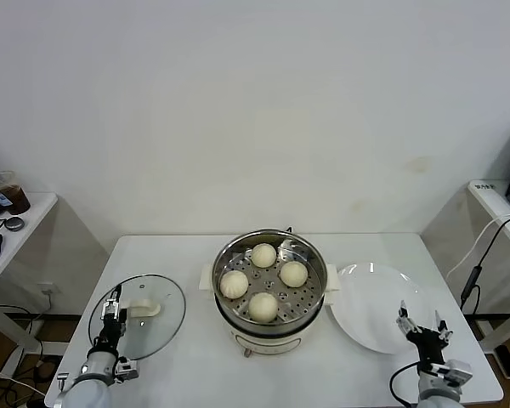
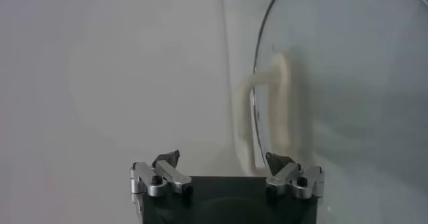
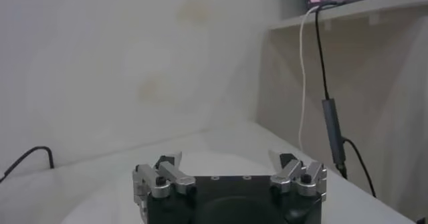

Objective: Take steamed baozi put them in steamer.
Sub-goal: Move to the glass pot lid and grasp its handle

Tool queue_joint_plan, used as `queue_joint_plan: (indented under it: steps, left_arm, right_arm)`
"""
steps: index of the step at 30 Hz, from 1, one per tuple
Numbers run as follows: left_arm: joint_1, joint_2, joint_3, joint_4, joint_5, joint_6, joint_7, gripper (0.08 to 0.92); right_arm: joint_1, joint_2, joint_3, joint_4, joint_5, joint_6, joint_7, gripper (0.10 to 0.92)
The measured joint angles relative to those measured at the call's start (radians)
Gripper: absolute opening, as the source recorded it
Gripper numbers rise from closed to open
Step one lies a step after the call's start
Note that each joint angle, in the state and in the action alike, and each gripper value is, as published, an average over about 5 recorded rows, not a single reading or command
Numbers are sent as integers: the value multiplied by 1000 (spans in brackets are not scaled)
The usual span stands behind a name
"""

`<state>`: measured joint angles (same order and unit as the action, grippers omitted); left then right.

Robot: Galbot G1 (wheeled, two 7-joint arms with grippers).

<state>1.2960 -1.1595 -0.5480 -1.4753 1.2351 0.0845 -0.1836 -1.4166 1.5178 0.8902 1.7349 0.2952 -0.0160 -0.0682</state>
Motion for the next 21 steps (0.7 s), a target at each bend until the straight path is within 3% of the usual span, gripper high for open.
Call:
queue_joint_plan:
  steps: [18,21]
  left_arm:
    - [-91,0,39,97,-23,1,-51,817]
    - [-94,4,41,113,-25,-4,-60,767]
  right_arm:
    - [-15,16,1,-6,-24,6,4,823]
    - [-16,16,1,-8,-26,6,4,823]
